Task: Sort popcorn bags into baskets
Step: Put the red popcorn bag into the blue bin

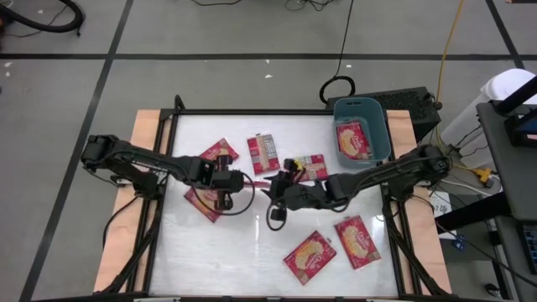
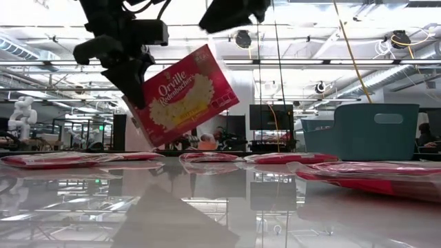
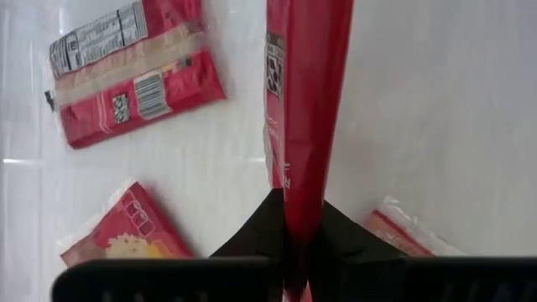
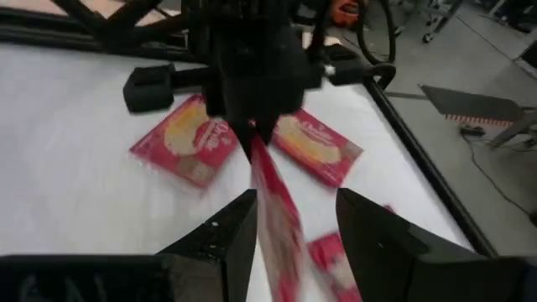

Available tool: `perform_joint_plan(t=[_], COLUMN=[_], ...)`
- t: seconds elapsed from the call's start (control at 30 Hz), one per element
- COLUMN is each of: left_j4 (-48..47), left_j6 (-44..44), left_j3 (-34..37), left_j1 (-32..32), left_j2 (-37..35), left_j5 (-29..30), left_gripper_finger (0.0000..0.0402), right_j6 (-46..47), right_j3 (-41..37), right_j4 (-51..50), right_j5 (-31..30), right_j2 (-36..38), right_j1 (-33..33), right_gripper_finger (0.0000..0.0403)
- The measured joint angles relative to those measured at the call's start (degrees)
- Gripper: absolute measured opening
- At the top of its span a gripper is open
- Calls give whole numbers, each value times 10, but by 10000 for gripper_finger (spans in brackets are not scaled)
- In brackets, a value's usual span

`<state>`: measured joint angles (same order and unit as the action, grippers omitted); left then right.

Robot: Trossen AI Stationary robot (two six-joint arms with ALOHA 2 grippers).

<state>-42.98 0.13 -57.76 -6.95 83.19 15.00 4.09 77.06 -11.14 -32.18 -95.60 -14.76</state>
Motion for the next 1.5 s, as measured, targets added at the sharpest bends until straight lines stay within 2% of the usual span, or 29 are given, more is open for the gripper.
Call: perform_joint_plan(t=[0.13, 0.27, 0.57, 0.7, 0.87, 1.0, 1.1, 1.23, 1.37, 1.5], left_j4=[1, -2, 3, 4, 22, 29, 38, 41, 43, 70], left_j6=[19, 28, 41, 39, 34, 30, 6, -53, -133, -186], left_j3=[0, 0, 0, 0, 0, 0, 0, 0, 0, 12], left_j1=[2, -4, -14, -14, -14, -14, -14, -18, -27, -47], left_j2=[17, 37, 51, 51, 51, 51, 52, 51, 51, 51], left_j5=[3, 5, 7, 7, 10, 10, 14, 56, 101, 132], left_gripper_finger=[24, 25, 25, 26, 26, 30, 54, 116, 176, 201], right_j6=[-9, -47, -55, -43, -37, -36, -26, 9, 55, 98], right_j3=[-1, -1, -1, -1, -11, -16, -16, -16, -16, -16], right_j4=[5, 9, 37, 31, 31, 28, 13, -25, -64, -108], right_j5=[21, -10, 22, 25, 27, 55, 67, 68, 67, 62], right_j2=[-33, -63, -107, -110, -112, -112, -109, -101, -94, -79], right_j1=[7, 8, 24, 27, 25, 23, 23, 20, 6, -19], right_gripper_finger=[157, 157, 152, 120, 53, 10, 16, 24, 14, 11])
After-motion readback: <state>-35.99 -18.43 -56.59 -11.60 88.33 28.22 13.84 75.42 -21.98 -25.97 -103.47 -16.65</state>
